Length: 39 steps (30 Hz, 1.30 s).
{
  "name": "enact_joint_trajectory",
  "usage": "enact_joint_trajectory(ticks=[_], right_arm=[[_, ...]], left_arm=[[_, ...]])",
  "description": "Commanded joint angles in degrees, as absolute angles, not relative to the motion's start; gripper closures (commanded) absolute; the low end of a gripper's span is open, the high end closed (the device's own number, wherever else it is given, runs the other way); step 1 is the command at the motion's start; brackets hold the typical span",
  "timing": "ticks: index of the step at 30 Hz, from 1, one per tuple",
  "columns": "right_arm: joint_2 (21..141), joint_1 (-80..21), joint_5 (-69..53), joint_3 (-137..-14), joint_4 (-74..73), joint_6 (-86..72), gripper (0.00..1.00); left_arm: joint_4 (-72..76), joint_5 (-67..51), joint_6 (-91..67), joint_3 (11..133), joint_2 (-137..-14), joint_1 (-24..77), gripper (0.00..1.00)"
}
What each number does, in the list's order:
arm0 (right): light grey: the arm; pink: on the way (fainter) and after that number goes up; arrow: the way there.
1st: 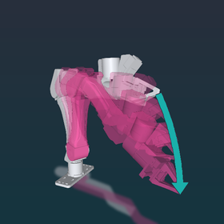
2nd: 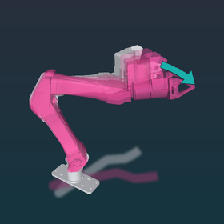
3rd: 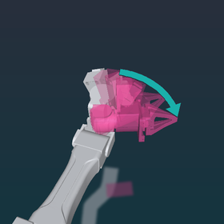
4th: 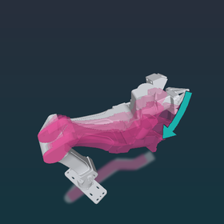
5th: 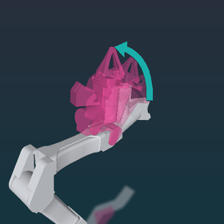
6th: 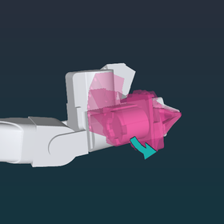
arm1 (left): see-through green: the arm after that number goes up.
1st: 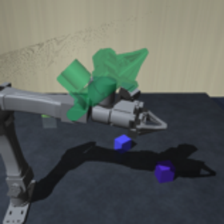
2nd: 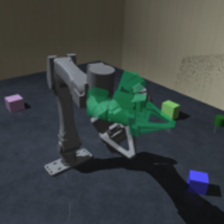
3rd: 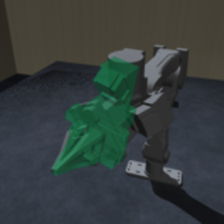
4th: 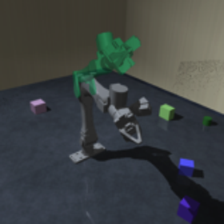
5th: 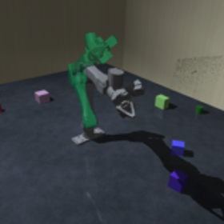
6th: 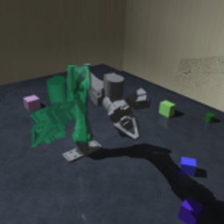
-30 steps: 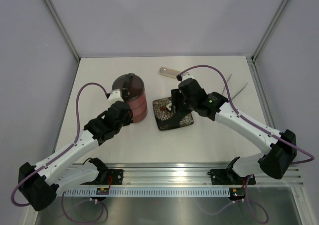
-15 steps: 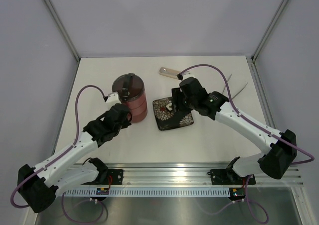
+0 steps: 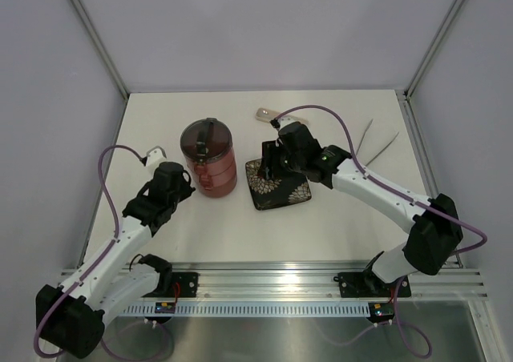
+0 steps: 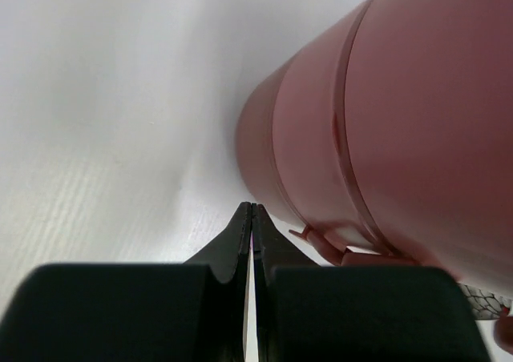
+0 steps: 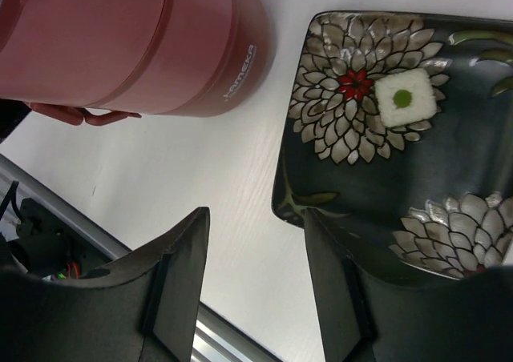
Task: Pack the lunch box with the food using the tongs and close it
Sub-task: Adjust the fastener in the packing box.
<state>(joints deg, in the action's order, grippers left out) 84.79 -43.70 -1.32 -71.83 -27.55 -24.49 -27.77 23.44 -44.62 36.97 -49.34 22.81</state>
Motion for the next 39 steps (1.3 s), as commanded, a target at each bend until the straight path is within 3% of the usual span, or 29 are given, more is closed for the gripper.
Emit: enact_joint_trajectory(ticks=[1,7,28,39], right_arm=[[86.48,-43.5,-6.77,-71.11,-20.48,-27.94,0.42],[86.22,-43.51,-5.8,-70.49,-20.65,-28.39,0.42],[92.63,-47.72,-4.66,-73.21,-18.12,-32.86,0.43],[98.96,-51.24,0.87,-73.74,-7.65,-41.91,0.43]], left_arm=[[-13.22,16.45,-47.37,33.15,-49.92,21.63,1.0],[-4.23,11.17,-48.17,28.92,-49.66,21.62,1.0],[-0.35,-3.24,-43.95,24.96,-47.29,21.53,1.0],[-24.67,6.59,-44.03,31.28,-38.68,20.83,1.0]])
